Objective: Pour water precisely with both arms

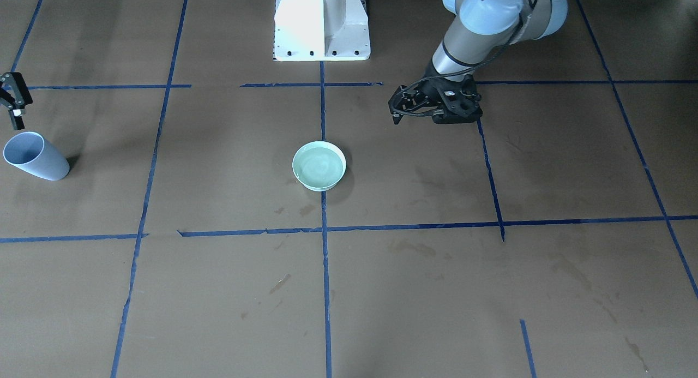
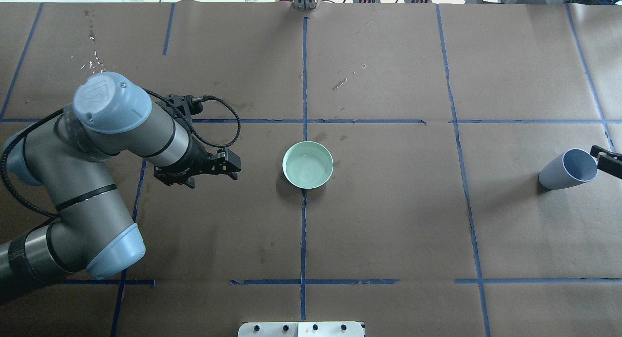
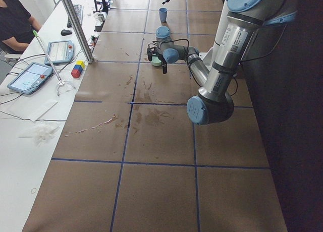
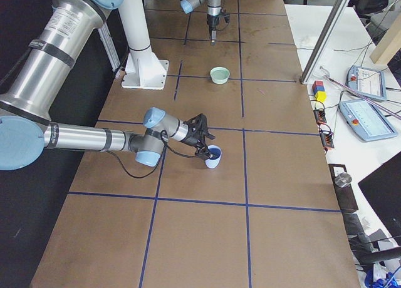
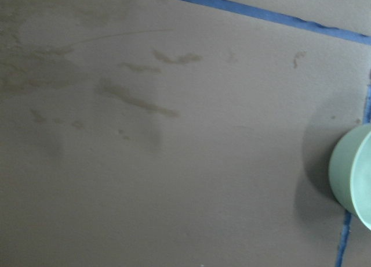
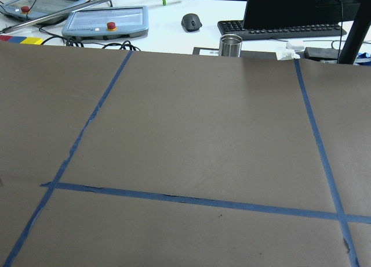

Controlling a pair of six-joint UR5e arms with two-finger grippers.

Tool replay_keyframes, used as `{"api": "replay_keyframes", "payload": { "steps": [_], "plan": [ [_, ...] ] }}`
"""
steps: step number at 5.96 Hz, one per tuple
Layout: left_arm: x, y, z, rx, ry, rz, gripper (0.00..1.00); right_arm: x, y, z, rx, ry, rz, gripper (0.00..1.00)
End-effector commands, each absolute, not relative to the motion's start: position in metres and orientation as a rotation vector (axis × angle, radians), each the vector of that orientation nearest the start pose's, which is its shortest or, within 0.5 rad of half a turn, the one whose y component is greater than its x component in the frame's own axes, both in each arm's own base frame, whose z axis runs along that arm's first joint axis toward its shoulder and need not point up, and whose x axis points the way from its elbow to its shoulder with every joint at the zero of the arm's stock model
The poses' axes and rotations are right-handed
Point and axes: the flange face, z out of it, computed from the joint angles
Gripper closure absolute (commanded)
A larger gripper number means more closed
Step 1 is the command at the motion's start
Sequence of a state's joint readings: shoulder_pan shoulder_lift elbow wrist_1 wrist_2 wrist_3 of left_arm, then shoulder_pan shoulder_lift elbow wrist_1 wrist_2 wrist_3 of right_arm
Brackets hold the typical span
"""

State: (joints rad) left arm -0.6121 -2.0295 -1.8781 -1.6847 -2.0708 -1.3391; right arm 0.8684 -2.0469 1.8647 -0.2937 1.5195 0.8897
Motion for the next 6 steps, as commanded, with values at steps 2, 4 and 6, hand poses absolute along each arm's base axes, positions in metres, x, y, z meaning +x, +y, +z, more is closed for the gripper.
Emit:
{"api": "replay_keyframes", "payload": {
  "steps": [2,4,6],
  "plan": [
    [0.483,-0.431,0.220,-0.080,0.975,-0.114,0.00,0.007,-0.384,0.557,0.607,-0.814,0.001,0.00],
    [0.529,-0.449,0.211,-0.101,0.943,-0.114,0.00,0.045,-0.382,0.579,0.439,-0.862,-0.130,0.00],
    [0.561,-0.453,0.205,-0.149,0.949,-0.181,0.00,0.052,-0.384,0.596,0.316,-0.889,-0.254,0.00]
  ]
}}
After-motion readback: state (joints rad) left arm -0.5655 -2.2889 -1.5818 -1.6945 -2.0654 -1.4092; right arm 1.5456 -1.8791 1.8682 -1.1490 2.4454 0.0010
